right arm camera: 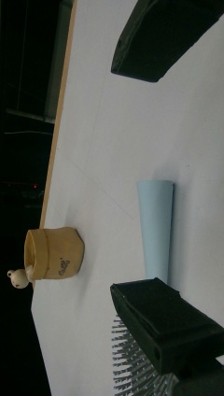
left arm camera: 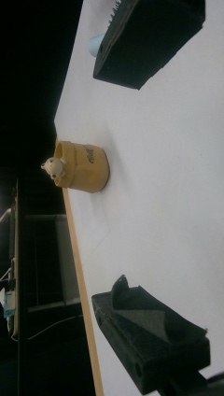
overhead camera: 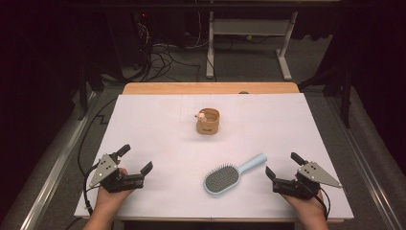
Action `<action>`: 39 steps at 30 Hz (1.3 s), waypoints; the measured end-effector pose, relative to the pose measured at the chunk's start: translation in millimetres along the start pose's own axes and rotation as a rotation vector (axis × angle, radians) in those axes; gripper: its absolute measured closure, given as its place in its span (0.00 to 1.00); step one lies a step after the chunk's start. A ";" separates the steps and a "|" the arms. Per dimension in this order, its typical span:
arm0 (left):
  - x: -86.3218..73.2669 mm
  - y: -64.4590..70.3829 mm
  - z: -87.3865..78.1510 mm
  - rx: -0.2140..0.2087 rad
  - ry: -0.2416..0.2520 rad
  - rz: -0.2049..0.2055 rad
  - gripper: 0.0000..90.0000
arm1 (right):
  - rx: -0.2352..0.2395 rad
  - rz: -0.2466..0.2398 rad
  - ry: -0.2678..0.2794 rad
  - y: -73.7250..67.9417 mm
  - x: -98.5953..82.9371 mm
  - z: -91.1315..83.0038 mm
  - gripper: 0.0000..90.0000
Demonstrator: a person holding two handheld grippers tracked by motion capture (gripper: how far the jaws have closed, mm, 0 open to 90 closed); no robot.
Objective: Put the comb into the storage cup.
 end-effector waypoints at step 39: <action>1.4 2.3 -1.4 -0.012 -0.001 -0.011 0.00 | -0.011 -0.002 -0.010 2.0 0.2 -1.3 0.01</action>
Point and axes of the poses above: each handheld gripper's, and its own axes: z roughly forward along the jaws, x roughly out of its top, y roughly to its right, the point moved 8 cm from there along z, roughly forward along the jaws, and after that the axes turned 14 degrees about z, right-handed, at the moved point
